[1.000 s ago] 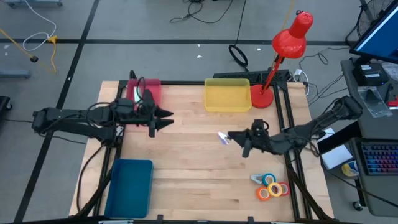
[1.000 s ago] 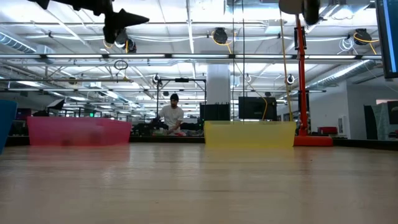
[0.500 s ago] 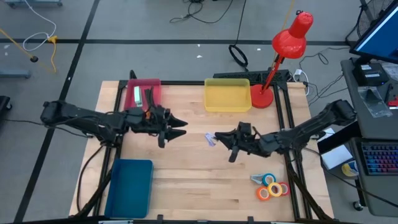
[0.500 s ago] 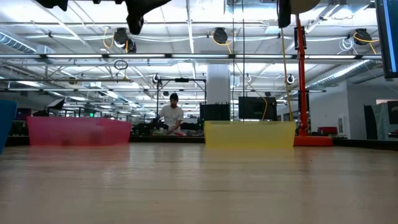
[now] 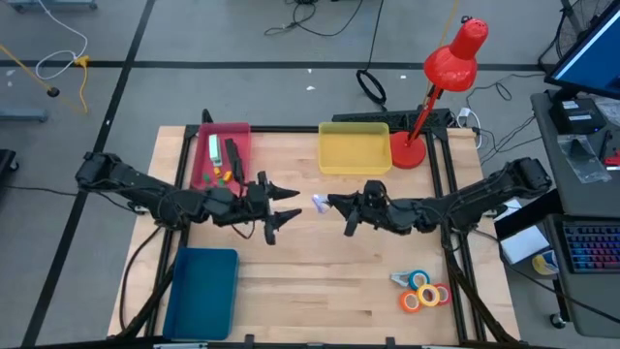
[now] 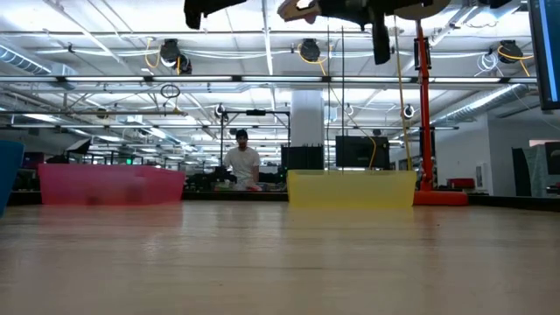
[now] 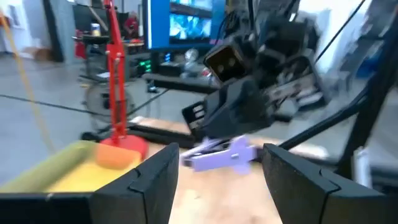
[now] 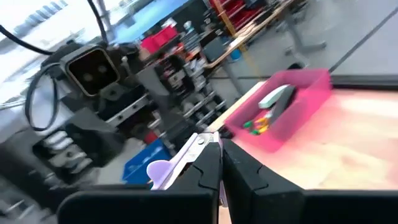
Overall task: Pick and place Stapler, Stapler remover, tape
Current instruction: Put the light violet staple remover into the blue bin
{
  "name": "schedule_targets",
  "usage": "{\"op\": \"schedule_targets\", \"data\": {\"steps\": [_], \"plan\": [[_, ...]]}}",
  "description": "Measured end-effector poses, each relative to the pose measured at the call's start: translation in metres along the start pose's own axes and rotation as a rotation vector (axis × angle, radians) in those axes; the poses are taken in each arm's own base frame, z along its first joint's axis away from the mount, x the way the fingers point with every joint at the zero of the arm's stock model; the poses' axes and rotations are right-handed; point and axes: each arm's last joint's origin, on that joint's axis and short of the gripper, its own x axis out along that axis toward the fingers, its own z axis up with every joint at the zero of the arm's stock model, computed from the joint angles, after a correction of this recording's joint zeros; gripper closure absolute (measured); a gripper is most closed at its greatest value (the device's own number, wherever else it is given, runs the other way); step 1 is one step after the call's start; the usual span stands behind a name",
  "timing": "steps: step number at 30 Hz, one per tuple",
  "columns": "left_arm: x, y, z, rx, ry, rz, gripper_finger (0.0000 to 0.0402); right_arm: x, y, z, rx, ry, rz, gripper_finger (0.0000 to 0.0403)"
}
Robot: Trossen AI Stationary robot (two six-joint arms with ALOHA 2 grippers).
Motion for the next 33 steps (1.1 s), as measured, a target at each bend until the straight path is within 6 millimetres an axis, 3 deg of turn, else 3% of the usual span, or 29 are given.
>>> {"op": "schedule_targets", "data": {"steps": [7,13,24,33], "plan": [[0.016,-0.012,0.021,0.152,0.099,0.021,0.0172,0.005,-0.009,0.0,0.022,0.059,-0.02,0.0403],[0.029,-0.02,0.023,0.223,0.243,0.009,0.0172,0.007,-0.014,-0.001,0.021,0.072,-0.047,0.0403],[0.055,-0.034,0.011,0.348,0.364,-0.021,0.0172,0.009,-0.018,-0.001,0.031,0.102,-0.061,0.0403],[0.058,-0.034,0.007,0.387,0.384,-0.026,0.0172,0.007,-0.021,-0.006,0.052,0.179,-0.065,0.0403]]}}
